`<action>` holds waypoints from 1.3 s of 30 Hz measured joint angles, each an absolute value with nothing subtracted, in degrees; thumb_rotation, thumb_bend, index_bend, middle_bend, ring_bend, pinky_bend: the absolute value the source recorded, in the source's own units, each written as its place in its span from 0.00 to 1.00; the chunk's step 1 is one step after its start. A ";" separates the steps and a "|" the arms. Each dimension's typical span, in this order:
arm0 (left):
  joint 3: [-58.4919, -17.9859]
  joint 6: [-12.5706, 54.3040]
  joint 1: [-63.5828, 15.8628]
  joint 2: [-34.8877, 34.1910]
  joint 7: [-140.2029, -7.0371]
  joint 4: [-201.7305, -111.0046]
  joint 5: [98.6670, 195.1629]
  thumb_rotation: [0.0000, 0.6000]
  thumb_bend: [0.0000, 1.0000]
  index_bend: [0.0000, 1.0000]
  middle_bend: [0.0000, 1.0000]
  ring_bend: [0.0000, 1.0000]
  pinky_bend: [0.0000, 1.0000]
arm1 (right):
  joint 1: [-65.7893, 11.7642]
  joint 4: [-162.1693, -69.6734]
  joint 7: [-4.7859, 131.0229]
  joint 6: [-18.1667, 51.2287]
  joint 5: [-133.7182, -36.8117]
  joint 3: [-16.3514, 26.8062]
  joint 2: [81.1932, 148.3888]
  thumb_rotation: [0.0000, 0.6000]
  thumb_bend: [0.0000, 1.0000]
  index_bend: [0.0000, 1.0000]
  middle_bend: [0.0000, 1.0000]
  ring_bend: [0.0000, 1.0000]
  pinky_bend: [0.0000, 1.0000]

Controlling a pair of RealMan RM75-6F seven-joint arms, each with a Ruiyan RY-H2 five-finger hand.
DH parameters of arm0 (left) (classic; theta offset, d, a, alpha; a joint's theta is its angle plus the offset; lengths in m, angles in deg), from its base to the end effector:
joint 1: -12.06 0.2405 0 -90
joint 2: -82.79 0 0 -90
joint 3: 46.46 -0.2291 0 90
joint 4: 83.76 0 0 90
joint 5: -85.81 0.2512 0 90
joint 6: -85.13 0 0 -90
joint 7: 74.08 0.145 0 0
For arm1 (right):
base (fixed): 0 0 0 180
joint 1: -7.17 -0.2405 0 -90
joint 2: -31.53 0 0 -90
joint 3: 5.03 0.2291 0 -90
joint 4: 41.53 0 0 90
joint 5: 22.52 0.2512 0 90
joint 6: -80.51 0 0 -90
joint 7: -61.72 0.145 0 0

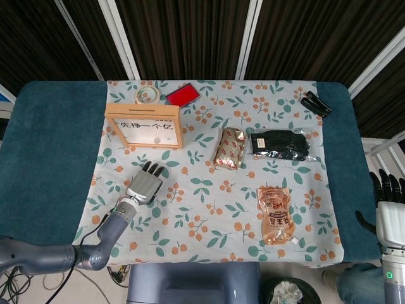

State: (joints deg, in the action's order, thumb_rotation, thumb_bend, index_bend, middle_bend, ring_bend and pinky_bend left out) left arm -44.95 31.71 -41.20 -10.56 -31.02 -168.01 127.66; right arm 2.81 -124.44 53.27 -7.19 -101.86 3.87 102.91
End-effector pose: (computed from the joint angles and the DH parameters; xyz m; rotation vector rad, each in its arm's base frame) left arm -0.1280 0.3158 -0.1044 -2.0612 -0.7852 -0.5074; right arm -0.3301 -0.2053 0.1174 1.2279 -0.7264 0.7848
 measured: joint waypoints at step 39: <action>-27.77 28.20 -55.20 13.58 -27.71 -198.83 113.64 1.00 0.58 0.69 0.11 0.00 0.00 | 2.51 -123.59 51.35 -6.96 -100.48 4.47 104.18 1.00 0.30 0.00 0.00 0.00 0.00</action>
